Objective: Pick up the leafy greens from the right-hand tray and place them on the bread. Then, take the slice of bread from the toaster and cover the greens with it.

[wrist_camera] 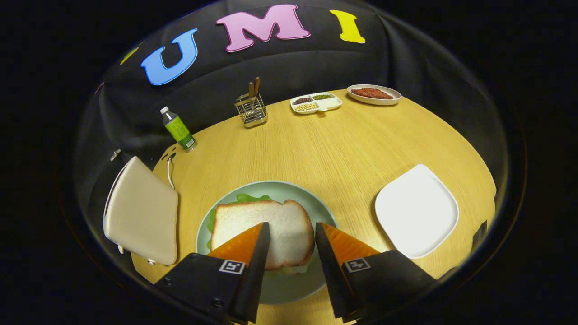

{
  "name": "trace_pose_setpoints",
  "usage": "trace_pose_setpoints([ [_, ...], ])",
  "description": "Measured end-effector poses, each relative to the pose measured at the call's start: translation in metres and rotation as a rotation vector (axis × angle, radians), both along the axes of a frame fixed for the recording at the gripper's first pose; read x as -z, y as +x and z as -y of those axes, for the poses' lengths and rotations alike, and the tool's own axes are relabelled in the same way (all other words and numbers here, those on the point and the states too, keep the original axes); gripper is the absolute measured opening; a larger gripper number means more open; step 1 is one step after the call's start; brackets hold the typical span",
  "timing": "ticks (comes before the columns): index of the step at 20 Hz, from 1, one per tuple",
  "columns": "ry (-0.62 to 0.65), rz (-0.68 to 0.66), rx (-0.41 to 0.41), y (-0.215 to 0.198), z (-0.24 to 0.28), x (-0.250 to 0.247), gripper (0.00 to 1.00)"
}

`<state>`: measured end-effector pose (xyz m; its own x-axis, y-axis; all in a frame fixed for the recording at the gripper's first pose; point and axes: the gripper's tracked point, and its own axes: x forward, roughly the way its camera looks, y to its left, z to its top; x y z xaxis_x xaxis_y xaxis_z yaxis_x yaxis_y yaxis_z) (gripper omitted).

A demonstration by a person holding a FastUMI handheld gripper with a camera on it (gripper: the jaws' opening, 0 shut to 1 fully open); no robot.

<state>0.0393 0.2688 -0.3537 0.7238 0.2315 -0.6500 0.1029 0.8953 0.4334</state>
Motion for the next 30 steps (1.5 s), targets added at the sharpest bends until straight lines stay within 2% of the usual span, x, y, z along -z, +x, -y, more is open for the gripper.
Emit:
trace_pose_setpoints([
  [1, -0.003, 0.008, -0.001, 0.001, 0.003, -0.002, 0.75],
  [4, -0.022, 0.040, -0.040, 0.000, 0.008, -0.010, 0.85],
  [5, -0.042, 0.061, -0.053, 0.001, 0.014, -0.015, 0.94],
  [7, -0.073, 0.114, -0.075, 0.000, 0.027, -0.030, 0.99],
  [13, -0.137, 0.326, -0.109, -0.001, 0.084, -0.109, 0.99],
  [21, -0.306, 0.643, -0.119, -0.035, 0.158, -0.255, 0.98],
  [25, -0.338, 0.727, -0.126, -0.059, 0.155, -0.301, 0.98],
  [30, -0.324, 0.712, -0.172, -0.073, 0.122, -0.309, 0.98],
])
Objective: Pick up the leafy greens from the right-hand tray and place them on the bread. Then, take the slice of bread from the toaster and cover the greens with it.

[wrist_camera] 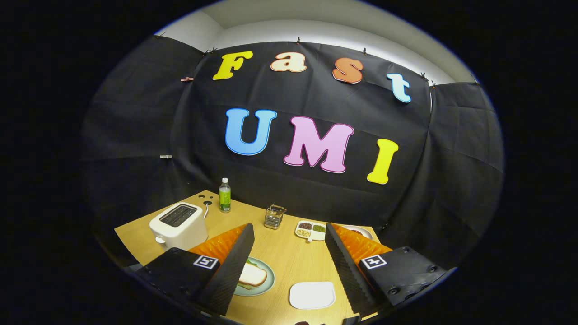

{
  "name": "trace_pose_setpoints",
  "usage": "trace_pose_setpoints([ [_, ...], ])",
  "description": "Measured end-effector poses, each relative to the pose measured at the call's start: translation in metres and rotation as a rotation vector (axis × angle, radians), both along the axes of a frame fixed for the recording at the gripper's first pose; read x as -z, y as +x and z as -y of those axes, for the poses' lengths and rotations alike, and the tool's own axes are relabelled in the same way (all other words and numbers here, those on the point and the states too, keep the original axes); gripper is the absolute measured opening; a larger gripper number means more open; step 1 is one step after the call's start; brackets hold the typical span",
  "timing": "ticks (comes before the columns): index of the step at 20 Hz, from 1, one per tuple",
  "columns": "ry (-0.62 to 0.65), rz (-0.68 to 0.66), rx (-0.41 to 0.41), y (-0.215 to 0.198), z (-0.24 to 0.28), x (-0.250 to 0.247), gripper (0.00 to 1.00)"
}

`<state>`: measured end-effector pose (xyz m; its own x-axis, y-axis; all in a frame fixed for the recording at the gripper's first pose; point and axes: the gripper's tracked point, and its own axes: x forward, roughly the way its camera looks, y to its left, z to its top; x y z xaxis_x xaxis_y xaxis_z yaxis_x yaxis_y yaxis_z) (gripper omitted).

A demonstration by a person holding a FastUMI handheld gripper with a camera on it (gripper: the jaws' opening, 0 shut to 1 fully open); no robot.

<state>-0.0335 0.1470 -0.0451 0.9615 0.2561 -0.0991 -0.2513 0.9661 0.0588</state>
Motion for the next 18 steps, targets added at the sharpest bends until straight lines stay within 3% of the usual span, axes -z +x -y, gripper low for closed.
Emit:
trace_pose_setpoints([
  [6, 0.029, -0.043, -0.038, -0.002, -0.020, 0.006, 0.98],
  [18, 0.011, -0.034, -0.037, 0.001, -0.020, 0.007, 0.98],
])
